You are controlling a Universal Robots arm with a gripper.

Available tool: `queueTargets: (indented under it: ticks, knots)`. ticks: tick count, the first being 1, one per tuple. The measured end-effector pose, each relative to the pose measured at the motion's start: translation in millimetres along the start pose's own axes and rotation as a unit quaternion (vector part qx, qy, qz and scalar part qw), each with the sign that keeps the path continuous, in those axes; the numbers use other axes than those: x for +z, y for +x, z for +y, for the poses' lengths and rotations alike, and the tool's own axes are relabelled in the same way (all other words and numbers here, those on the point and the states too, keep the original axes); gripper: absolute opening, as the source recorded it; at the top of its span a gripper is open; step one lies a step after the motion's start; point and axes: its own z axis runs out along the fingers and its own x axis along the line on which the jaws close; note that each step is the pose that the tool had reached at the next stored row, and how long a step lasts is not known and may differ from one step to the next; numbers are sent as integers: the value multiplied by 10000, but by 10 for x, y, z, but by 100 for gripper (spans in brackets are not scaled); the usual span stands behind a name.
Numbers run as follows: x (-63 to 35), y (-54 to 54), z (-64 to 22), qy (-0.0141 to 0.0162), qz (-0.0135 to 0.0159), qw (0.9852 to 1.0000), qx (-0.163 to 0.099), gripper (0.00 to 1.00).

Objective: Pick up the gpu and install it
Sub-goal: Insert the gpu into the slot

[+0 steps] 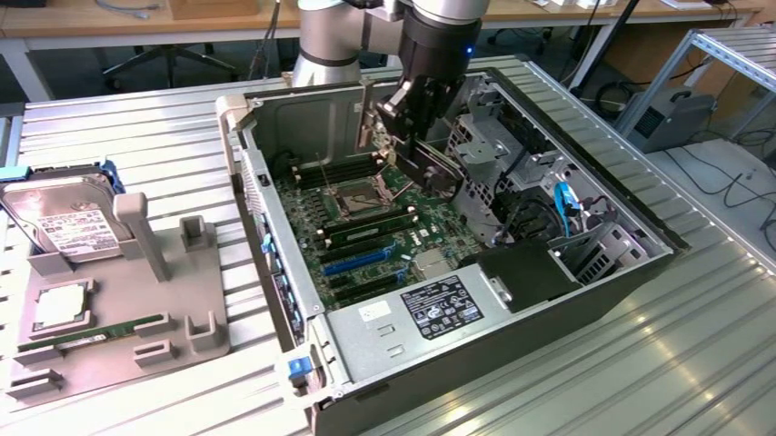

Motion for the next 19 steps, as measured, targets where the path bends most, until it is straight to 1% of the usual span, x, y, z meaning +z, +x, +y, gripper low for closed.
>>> queueTargets:
  ticks: [7, 19]
  knots:
    - [0, 0, 0, -2, 2, 9999, -135, 27]
    - [0, 0, 0, -7, 6, 9993, -364, 27]
